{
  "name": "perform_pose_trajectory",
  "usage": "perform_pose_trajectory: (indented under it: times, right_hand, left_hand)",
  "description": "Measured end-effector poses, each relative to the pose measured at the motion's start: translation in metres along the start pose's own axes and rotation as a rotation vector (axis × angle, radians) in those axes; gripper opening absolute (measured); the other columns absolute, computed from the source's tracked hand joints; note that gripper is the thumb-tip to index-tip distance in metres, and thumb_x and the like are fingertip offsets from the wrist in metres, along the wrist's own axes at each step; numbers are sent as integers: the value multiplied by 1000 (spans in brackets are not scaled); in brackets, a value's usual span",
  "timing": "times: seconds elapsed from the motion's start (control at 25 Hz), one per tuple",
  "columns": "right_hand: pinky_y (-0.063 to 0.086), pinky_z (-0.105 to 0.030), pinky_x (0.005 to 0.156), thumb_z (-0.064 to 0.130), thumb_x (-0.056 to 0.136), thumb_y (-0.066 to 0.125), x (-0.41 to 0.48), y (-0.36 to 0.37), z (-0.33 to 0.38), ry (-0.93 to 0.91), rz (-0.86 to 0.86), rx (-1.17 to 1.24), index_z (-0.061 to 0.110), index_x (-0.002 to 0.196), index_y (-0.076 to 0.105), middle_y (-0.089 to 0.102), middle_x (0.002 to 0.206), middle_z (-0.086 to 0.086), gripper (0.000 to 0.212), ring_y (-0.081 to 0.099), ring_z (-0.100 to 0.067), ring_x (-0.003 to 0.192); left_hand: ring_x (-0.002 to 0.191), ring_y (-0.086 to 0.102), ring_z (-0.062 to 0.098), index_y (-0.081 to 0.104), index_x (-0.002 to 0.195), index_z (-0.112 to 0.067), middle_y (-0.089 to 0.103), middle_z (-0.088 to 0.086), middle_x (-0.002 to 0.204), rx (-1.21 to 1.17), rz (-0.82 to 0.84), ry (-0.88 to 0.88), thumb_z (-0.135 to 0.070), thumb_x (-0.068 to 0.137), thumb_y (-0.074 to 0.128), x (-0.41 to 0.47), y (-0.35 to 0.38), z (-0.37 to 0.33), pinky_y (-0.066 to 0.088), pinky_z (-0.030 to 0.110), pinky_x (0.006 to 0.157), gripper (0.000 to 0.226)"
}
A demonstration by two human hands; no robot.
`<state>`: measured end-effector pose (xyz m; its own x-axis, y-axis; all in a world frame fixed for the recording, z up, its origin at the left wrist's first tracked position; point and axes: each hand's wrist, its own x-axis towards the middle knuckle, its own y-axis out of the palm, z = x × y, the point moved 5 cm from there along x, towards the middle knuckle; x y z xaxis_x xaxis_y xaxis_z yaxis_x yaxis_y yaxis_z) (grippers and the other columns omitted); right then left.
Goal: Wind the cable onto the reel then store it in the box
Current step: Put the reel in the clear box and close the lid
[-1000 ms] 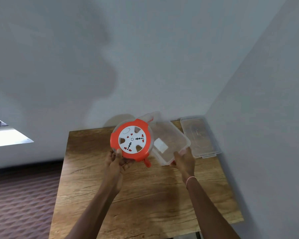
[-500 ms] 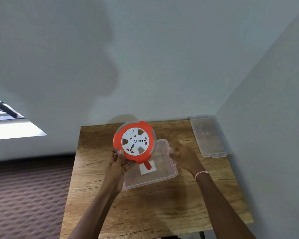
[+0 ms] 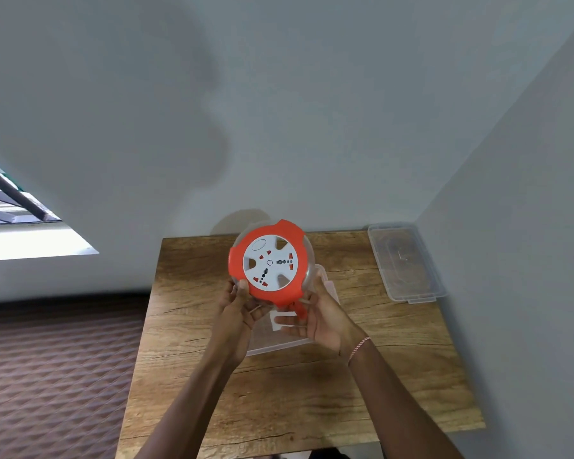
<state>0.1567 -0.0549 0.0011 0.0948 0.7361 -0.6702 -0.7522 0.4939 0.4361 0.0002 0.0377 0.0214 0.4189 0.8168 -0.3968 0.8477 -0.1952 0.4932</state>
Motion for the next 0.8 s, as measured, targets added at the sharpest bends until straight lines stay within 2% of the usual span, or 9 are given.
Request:
perform_pose_trajectory:
  times: [0.08, 0.12, 0.24, 0.32, 0.44, 0.56, 0.68, 0.8]
  right_hand:
    - [65, -36, 70, 74, 96, 50, -1, -9, 6, -43, -40, 2, 4, 136, 63, 77, 111, -24, 81, 77, -32, 90]
    - [65, -33, 66, 70, 95, 56, -1, -14, 13, -86, -57, -21, 2, 133, 64, 78, 107, -24, 79, 78, -31, 87]
    - [68, -40, 73, 62, 92, 71, -5, -21, 36, -204, -64, -180, 5, 125, 71, 77, 114, -26, 66, 79, -38, 98]
    - [68, -47, 78, 58, 83, 82, -8, -16, 46, -228, -65, -323, 11, 115, 77, 77, 116, -22, 57, 80, -35, 97]
    - [68, -47, 72, 46, 78, 90, -6, -10, 46, -201, -87, -531, 21, 119, 73, 74, 120, -12, 50, 81, -31, 94]
    - [68, -52, 74, 29, 85, 88, -1, -17, 40, -196, -118, -613, 24, 123, 66, 68, 126, -10, 44, 78, -33, 102]
    - [68, -52, 71, 25, 87, 86, 4, -21, 38, -241, -145, -769, 22, 120, 65, 66, 123, -5, 39, 73, -28, 105]
    - [68, -49, 72, 26, 88, 86, 9, -19, 42, -271, -171, -1007, 18, 124, 62, 66, 117, -1, 44, 71, -27, 104]
  left_hand:
    - [112, 75, 31, 61, 137, -24, 76, 5, 129, -16, -2, 4, -27, 107, 52, -1, -3, -1, 66, 40, 80, 32]
    - [113, 75, 31, 60, 138, -25, 75, 5, 130, -19, -4, 3, -28, 106, 53, -2, -5, -1, 65, 39, 79, 33]
    - [117, 74, 29, 60, 137, -29, 74, 4, 132, -3, -6, -1, -26, 107, 53, -4, -11, 0, 65, 38, 81, 32]
    - [120, 72, 29, 56, 142, -26, 72, 6, 135, 18, 12, 15, -27, 104, 54, -6, -12, 3, 65, 41, 86, 38]
    - [123, 70, 30, 48, 150, -23, 69, 8, 137, 87, 67, 33, -25, 102, 57, -12, -16, 9, 63, 43, 91, 49]
    - [122, 69, 27, 44, 150, -29, 64, 10, 138, 329, 65, 59, -15, 103, 64, -13, -28, 11, 63, 39, 90, 53]
    - [116, 68, 17, 34, 147, -38, 61, -1, 133, 697, 54, 95, -8, 99, 70, -9, -36, 10, 63, 32, 84, 67]
    - [112, 70, 20, 43, 136, -31, 60, -11, 117, 950, -24, 108, -14, 98, 71, 0, -41, 10, 63, 24, 73, 51]
